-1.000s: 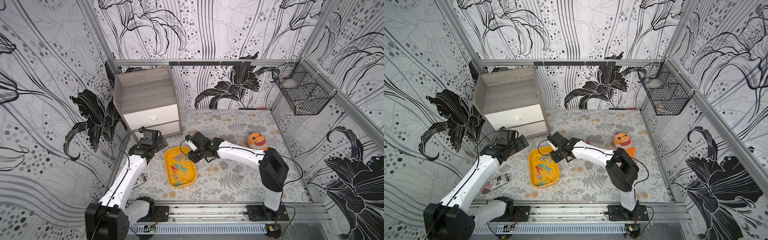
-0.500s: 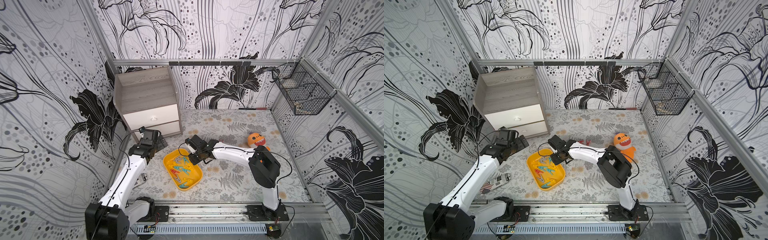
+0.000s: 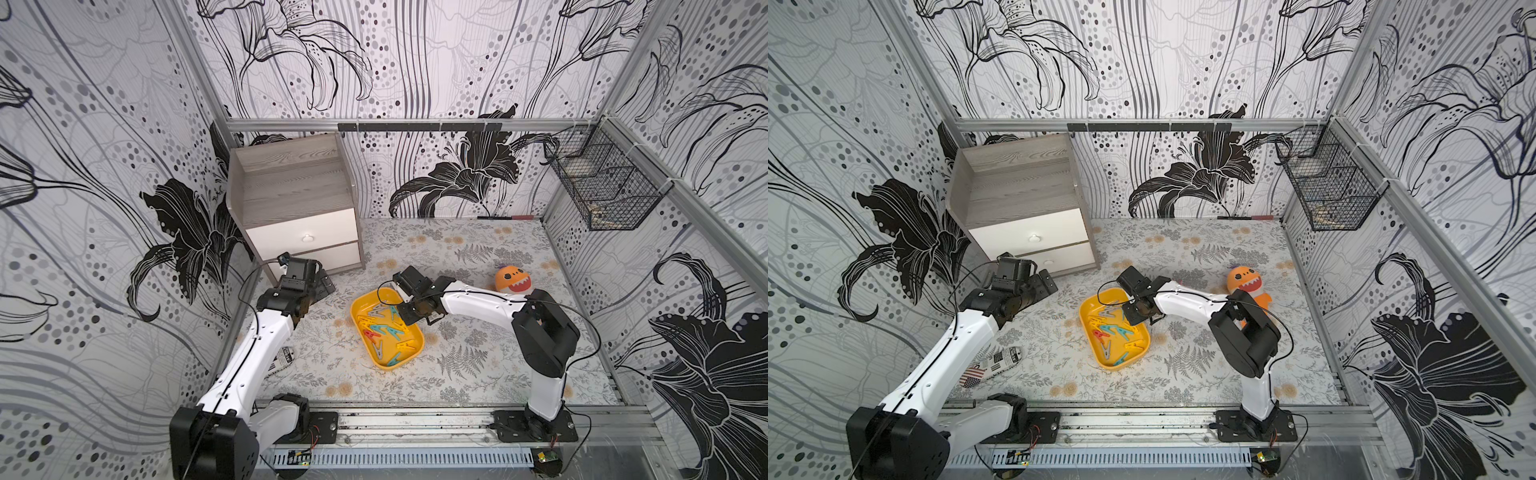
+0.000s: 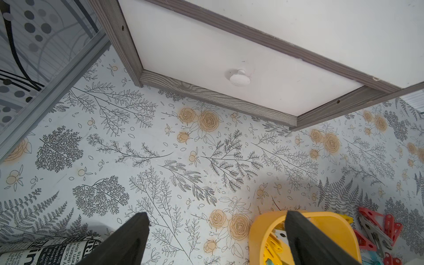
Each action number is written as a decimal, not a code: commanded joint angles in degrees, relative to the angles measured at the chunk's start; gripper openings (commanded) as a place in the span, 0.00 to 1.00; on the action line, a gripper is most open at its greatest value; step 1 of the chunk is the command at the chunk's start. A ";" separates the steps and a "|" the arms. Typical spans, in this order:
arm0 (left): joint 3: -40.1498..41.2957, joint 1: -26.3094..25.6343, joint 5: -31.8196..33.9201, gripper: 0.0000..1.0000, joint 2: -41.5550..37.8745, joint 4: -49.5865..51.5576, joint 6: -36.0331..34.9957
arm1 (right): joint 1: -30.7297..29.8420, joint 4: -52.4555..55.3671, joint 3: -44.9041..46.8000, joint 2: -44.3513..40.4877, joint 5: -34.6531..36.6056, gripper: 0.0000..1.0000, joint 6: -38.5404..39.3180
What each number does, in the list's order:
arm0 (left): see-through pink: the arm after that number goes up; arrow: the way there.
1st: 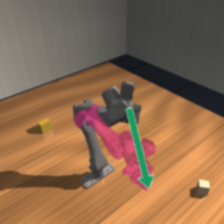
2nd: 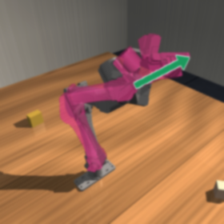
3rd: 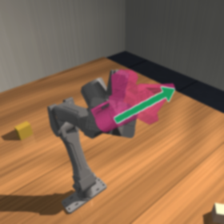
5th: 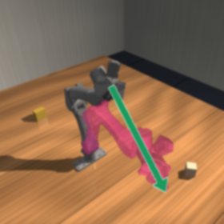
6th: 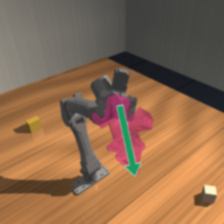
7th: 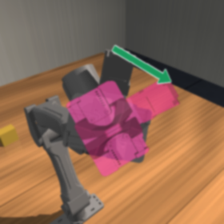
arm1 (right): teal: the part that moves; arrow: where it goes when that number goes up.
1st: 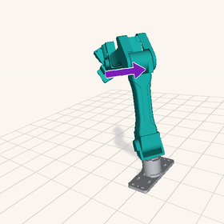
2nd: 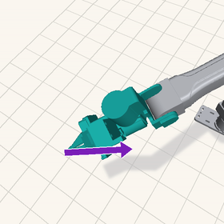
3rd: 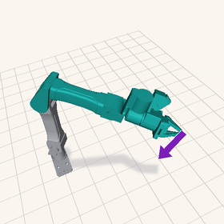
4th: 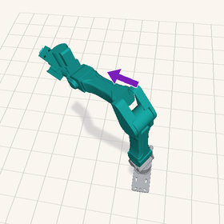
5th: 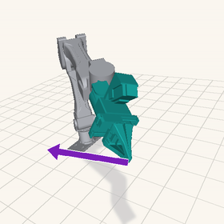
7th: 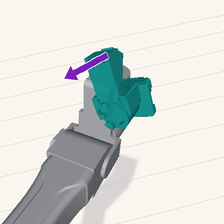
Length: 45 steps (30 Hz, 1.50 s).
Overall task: Put the clothespins into the storage box
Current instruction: Move the storage box to the center of the board, then pick up the clothespin from the center of the board.
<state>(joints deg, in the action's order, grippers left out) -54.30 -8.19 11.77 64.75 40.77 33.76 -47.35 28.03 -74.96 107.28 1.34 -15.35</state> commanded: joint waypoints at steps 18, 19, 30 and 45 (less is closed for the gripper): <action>0.06 0.28 -0.87 0.97 -0.85 -2.15 -0.32 | 16.02 -6.93 12.78 -13.44 8.15 0.37 -8.33; 0.24 0.28 -0.93 0.97 -0.82 -2.27 -0.19 | 16.59 -7.70 13.61 -13.27 8.63 0.36 -9.06; 0.59 0.30 -1.05 0.97 -0.87 -2.48 -0.36 | 19.53 -11.83 14.12 -6.61 8.85 0.32 -12.92; 1.04 0.28 -0.87 0.97 -0.97 -2.39 -0.84 | 20.72 -14.26 13.97 -0.76 7.44 0.17 -14.48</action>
<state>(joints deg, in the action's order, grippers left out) -53.74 -8.19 10.94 64.75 40.27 33.74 -26.89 13.30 -61.30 105.45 9.04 -29.28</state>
